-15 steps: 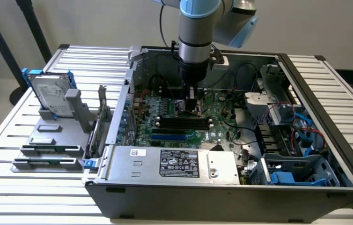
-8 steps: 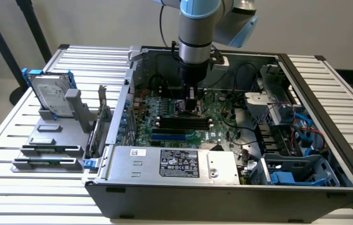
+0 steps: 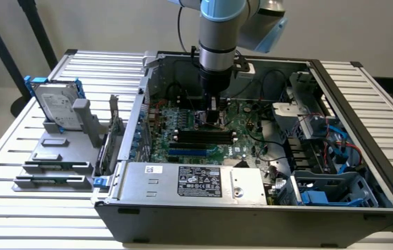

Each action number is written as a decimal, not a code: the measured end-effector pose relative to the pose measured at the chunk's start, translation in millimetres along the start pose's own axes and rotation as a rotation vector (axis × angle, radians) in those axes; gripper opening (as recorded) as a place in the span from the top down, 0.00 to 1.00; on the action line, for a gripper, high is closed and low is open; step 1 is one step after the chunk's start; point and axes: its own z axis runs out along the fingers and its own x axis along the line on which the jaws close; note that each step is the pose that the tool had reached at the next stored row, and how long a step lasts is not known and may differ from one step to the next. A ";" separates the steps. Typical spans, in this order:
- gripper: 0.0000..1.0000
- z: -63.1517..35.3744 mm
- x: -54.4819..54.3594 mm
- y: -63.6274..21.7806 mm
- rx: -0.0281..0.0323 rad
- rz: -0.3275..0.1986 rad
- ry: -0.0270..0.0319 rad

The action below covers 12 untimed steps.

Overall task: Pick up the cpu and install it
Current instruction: 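Place the cpu into insertion slot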

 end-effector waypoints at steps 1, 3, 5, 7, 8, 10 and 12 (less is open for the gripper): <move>0.45 0.1 0.0 0.0 0.0000 0.000 -0.0001; 0.45 0.2 0.0 0.0 0.0000 0.000 -0.0001; 0.45 0.3 0.0 -0.2 0.0000 0.000 0.0000; 0.45 0.3 0.0 -0.3 0.0000 0.000 -0.0001; 0.45 0.3 0.0 -0.4 0.0000 0.000 0.0000; 0.44 0.4 0.0 -0.5 0.0000 0.000 0.0001; 0.44 0.4 0.0 -0.5 0.0000 0.000 0.0000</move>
